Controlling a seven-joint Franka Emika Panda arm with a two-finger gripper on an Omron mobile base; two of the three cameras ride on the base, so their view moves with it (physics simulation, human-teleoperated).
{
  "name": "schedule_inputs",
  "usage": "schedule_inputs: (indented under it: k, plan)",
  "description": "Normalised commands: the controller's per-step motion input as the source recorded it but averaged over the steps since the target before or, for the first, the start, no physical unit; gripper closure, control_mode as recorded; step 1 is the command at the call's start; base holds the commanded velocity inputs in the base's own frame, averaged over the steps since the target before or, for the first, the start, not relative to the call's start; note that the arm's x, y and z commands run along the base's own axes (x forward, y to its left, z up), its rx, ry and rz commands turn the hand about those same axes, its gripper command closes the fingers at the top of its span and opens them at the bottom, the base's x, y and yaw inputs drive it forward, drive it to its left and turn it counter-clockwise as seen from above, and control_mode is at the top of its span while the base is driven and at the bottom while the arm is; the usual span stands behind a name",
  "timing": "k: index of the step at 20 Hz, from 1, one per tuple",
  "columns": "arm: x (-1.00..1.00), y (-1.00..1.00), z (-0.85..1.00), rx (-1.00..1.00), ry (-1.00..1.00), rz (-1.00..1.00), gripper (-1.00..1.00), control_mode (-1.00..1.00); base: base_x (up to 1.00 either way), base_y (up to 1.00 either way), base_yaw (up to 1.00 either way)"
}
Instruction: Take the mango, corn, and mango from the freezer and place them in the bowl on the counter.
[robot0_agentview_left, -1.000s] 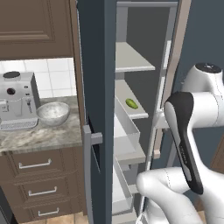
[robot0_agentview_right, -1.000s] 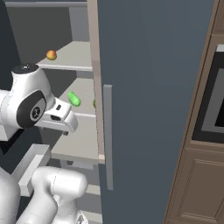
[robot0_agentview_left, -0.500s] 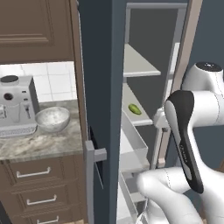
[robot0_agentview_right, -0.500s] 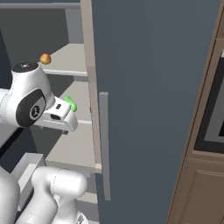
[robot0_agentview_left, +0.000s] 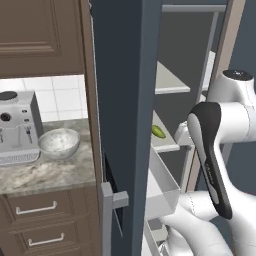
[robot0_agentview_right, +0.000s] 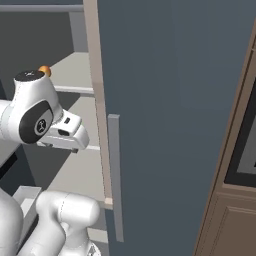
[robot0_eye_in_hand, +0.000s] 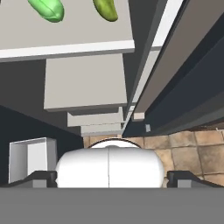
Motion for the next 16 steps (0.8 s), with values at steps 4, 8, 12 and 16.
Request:
schedule_inputs:
  k: [4,8,12,16]
  plan:
    - [0.00,0.00,0.00,0.00,0.00,0.00,-1.00,1.00,0.39,0.30,0.00]
    - [0.00,0.00,0.00,0.00,0.00,0.00,-1.00,1.00,0.38,0.45,0.00]
    - [0.00,0.00,0.00,0.00,0.00,0.00,-1.00,1.00,0.35,0.53,0.00]
    - [0.00,0.00,0.00,0.00,0.00,0.00,-1.00,1.00,0.21,0.64,0.00]
